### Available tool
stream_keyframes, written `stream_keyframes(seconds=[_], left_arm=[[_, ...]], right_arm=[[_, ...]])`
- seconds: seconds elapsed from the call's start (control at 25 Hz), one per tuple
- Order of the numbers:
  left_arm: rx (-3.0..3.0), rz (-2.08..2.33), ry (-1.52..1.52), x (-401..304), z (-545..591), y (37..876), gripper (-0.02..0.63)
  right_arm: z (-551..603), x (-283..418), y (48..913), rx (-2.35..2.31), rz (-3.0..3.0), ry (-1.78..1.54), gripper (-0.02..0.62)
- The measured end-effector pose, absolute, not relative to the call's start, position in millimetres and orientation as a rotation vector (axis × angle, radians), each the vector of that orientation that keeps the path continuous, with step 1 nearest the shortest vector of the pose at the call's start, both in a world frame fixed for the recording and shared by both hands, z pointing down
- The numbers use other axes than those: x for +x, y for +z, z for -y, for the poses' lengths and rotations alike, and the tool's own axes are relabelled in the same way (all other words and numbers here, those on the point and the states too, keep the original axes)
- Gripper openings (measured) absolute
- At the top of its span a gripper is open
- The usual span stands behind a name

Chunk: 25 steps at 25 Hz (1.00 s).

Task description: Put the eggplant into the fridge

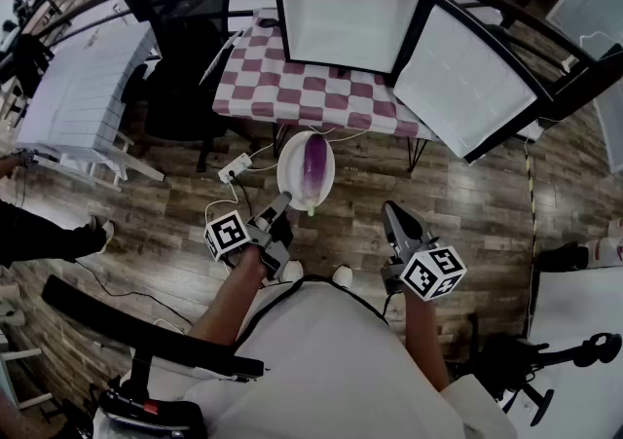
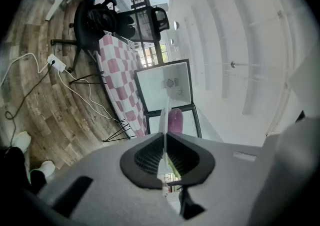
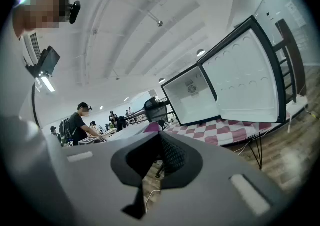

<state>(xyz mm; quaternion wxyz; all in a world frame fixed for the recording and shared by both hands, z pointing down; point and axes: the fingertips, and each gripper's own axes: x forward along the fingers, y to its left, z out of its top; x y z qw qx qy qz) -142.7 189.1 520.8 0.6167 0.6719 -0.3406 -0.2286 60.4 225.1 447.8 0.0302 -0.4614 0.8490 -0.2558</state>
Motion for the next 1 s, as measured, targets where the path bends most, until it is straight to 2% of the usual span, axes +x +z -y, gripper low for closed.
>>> stream_keyframes(seconds=[1.0], left_arm=[[1.588,0.764,-0.529,-109.8,-179.4,513.2,0.031]], right_arm=[[-227.0,91.0,452.9,-1.326,-2.53,-0.876,0.006]])
